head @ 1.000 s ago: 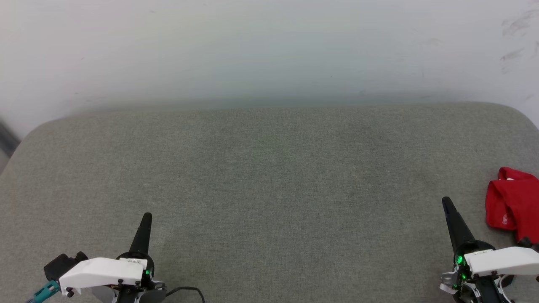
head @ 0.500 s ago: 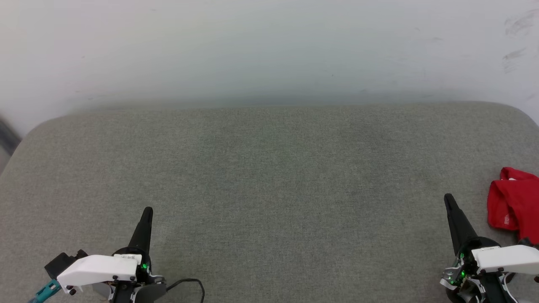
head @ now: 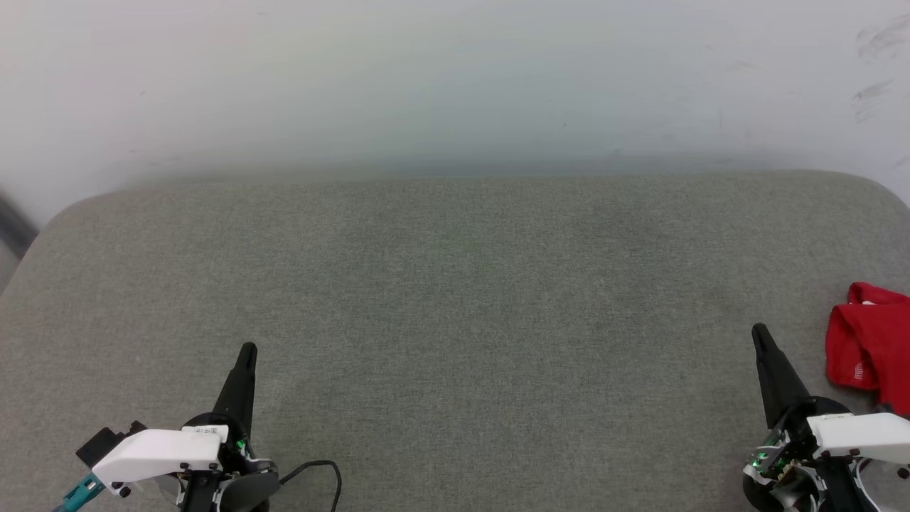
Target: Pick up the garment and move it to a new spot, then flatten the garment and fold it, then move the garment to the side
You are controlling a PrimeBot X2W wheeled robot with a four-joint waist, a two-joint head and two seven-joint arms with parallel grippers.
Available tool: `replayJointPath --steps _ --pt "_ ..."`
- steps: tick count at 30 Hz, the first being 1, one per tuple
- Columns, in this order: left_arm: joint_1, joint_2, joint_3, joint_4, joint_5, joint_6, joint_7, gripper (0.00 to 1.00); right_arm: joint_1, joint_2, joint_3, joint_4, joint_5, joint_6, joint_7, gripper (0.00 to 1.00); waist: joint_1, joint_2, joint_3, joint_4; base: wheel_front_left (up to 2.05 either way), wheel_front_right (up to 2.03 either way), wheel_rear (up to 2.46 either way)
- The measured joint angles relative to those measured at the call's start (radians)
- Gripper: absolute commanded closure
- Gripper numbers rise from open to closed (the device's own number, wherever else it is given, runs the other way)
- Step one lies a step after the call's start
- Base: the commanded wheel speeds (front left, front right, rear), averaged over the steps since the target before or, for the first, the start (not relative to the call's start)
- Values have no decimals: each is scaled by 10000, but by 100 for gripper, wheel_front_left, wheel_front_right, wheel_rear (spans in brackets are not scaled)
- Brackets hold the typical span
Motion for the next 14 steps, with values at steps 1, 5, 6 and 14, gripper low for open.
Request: replayJointPath --steps 1,5,6,14 --pt "-1 -4 12 0 -63 -4 38 100 -2 4 -8 10 69 0 6 100 1 0 3 3 0 0 0" --pt "-65 -33 52 6 -309 -48 84 100 -106 15 -40 42 337 0 75 100 0 0 15 14 0 0 0" --pt "-86 -38 61 6 -368 -63 117 100 -112 17 -48 54 403 0 79 100 0 0 18 17 0 0 0" --pt "-131 -61 111 10 -631 -90 186 100 -151 35 -92 104 669 0 123 100 0 0 30 29 0 0 0"
